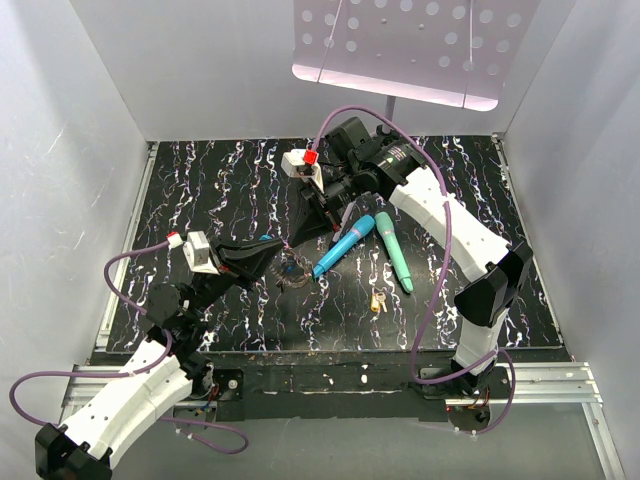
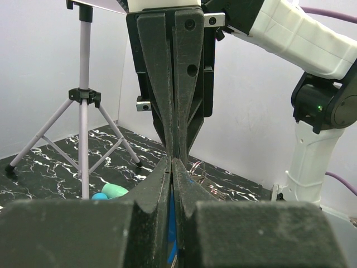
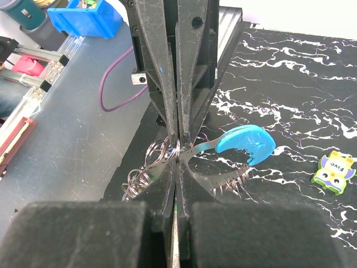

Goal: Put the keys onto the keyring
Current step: Adjust the keyring.

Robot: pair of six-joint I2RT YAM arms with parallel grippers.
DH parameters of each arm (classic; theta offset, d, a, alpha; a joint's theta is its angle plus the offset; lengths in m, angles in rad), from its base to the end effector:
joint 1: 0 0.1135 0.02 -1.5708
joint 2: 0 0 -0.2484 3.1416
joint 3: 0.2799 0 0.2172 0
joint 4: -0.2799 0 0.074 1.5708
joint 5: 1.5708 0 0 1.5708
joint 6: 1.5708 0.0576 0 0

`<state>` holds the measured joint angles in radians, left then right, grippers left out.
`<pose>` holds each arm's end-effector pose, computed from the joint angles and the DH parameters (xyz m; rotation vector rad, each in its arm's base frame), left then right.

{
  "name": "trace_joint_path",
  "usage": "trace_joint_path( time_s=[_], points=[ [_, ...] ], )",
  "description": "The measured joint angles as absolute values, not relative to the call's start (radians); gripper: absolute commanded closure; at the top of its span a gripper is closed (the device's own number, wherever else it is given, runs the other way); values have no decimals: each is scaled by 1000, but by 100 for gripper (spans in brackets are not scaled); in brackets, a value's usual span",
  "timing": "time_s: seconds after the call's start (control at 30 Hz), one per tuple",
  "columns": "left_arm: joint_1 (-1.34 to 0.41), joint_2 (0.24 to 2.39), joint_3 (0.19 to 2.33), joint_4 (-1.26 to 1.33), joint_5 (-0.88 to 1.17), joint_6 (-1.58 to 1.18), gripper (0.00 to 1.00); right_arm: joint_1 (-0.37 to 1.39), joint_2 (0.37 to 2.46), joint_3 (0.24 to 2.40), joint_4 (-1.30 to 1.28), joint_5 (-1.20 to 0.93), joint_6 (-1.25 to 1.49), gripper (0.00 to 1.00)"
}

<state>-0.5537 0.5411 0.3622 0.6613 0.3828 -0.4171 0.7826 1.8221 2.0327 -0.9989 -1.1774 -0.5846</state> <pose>0.1044 -0.0899 0.3225 0.4395 1.1061 -1.0682 0.2044 0.2782 0.3883 -1.7556 1.2492 1.4649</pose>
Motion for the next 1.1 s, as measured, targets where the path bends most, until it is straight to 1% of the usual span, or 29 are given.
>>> trace_joint_path(
  time_s=[0.13,0.17,0.2,0.27,0.33,0.47,0.5,0.57,0.77,0.83,1.03,1.1],
  points=[
    [-554,542,362,663,385,-428,100,783,1822,2033,-999,-1176,-570,99],
    [-554,542,362,663,385,-431,100,783,1822,2032,-999,-1175,-564,98],
    [-554,542,362,663,385,-434,100,783,1822,2033,-999,-1174,-556,94],
    [-554,540,361,663,385,-439,100,783,1822,2032,-998,-1172,-543,91],
    [-554,537,359,663,385,-443,100,785,1822,2032,-996,-1170,-532,91],
    [-554,532,355,664,385,-449,100,788,1822,2032,-994,-1165,-521,91],
    [-553,532,355,664,385,-450,100,788,1822,2032,-993,-1164,-519,92],
    [-553,532,354,664,385,-453,100,789,1822,2030,-993,-1161,-519,99],
    [-553,532,353,665,385,-469,100,793,1822,2027,-992,-1158,-516,99],
    [-552,530,352,657,386,-477,91,793,1821,2022,-995,-1151,-522,99],
    [-552,460,353,544,399,-511,75,819,1821,2007,-1038,-1113,-577,99],
    [-552,422,353,493,403,-521,66,828,1821,1998,-1057,-1105,-598,99]
  ],
)
